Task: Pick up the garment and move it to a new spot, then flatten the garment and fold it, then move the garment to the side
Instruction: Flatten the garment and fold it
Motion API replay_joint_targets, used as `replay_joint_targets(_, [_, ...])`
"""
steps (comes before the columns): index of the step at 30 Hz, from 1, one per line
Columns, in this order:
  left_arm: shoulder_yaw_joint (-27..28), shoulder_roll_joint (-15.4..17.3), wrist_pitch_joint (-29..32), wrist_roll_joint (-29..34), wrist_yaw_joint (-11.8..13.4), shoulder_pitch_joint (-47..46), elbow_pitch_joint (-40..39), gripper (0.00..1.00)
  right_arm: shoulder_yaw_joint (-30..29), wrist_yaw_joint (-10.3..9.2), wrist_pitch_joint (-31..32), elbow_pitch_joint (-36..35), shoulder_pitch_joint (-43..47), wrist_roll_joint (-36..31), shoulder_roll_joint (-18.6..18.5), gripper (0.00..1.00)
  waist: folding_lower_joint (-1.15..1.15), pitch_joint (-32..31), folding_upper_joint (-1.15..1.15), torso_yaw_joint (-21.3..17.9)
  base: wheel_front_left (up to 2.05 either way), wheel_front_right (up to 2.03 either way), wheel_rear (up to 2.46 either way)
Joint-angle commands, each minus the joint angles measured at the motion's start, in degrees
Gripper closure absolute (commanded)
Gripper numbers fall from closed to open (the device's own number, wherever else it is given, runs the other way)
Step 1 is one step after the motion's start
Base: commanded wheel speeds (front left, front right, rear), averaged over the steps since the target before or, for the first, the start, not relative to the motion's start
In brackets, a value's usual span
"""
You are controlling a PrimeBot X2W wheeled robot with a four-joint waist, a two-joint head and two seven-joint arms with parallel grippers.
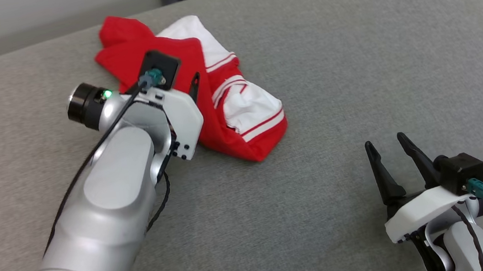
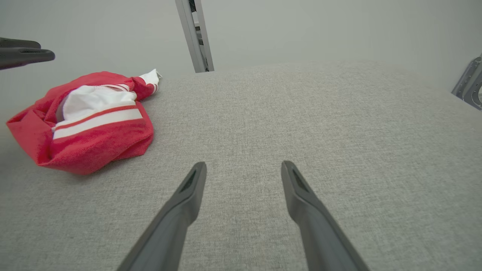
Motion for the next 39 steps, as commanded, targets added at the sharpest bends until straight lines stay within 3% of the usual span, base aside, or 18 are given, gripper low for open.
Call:
replay_joint_targets(1, [-1.6, 0.3, 1.8, -1.3, 0.6, -2.6, 1.5, 0.0, 0.3, -0.02, -0.3, 0.2, -1.1, 0.9, -0.2, 0.0, 0.0, 2.8, 0.0, -3.1, 0.0, 0.0, 0.0])
replay_joint_targets(11, [-9.0, 0.3, 7.3, -7.0, 3.4, -8.6, 5.2, 0.0, 1.8, -0.02, -0.3, 1.3, -3.0, 2.9, -0.2, 0.0, 0.0, 5.4, 0.0, -5.9, 0.0, 0.0, 0.0])
replay_joint_targets(21, [-13.6, 0.3, 6.6, -8.8, 6.9, -11.2, 11.1, 0.0, 1.4, -0.02, -0.3, 2.4, -3.6, 3.6, -0.2, 0.0, 0.0, 6.2, 0.0, -6.1, 0.0, 0.0, 0.0])
replay_joint_targets(27, [-15.2, 0.3, 5.4, -9.7, 7.2, -11.3, 13.6, 0.0, 1.3, -0.02, -0.3, 2.7, -3.6, 3.7, -0.2, 0.0, 0.0, 6.1, 0.0, -4.9, 0.0, 0.0, 0.0])
replay_joint_targets(28, [-15.4, 0.3, 5.3, -9.9, 7.2, -11.2, 13.9, 0.13, 1.5, -0.02, -0.3, 2.8, -3.8, 3.8, -0.2, 0.0, 0.0, 6.1, 0.0, -4.8, 0.0, 0.0, 0.0])
replay_joint_targets(29, [-15.7, 0.3, 5.3, -10.0, 7.1, -11.1, 14.1, 0.43, 1.7, -0.02, -0.3, 2.8, -4.0, 3.8, -0.2, 0.0, 0.0, 6.1, 0.0, -4.6, 0.0, 0.0, 0.0])
replay_joint_targets(32, [-16.2, 0.3, 5.6, -11.0, 6.9, -10.6, 14.6, 1.0, 2.0, -0.02, -0.3, 3.0, -4.4, 4.2, -0.3, 0.0, 0.0, 6.2, 0.0, -4.5, 0.0, 0.0, 0.0])
replay_joint_targets(39, [-15.5, 0.3, -1.8, -13.9, 7.6, -10.7, 12.8, 1.0, 0.2, -0.02, -0.3, 3.5, -3.7, 4.1, -0.3, 0.0, 0.0, 5.1, 0.0, -2.9, 0.0, 0.0, 0.0])
